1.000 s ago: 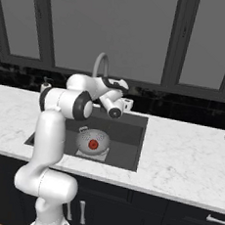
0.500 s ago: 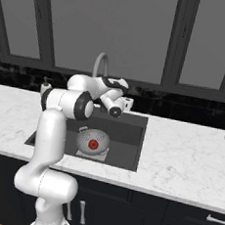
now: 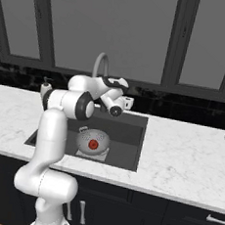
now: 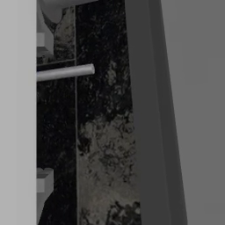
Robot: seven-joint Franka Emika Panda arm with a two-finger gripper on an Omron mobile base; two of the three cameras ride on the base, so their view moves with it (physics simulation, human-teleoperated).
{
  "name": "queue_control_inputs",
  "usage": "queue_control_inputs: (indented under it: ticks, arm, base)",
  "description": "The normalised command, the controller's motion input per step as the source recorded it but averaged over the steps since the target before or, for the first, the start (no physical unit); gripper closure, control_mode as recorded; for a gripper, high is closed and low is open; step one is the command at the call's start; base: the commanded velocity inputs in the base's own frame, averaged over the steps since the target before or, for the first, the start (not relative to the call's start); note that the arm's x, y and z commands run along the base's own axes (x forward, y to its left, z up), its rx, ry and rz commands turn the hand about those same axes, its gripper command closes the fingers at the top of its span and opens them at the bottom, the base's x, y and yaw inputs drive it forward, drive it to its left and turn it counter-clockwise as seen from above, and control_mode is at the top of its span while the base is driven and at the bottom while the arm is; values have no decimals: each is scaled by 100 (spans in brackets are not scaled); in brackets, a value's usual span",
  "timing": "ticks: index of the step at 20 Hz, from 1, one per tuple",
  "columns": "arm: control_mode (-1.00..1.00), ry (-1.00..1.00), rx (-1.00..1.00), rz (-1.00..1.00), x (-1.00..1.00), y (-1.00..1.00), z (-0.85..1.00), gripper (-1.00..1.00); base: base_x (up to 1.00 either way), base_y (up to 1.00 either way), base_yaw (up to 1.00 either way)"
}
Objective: Put the colander in the sink, put the apple in the colander, and turn on the sink faucet and pour water over the colander.
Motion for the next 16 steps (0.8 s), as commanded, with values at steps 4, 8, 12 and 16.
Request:
queue_control_inputs:
  ticks: [4,8,12,16]
  arm:
    - [-100,0,0,0,10,0,0,-100]
    - [-100,0,0,0,12,0,0,-100]
    - [-100,0,0,0,10,0,0,-100]
    - [-100,0,0,0,9,0,0,-100]
  base:
    - [0,0,0]
    - [0,0,0]
    - [0,0,0]
    - [0,0,0]
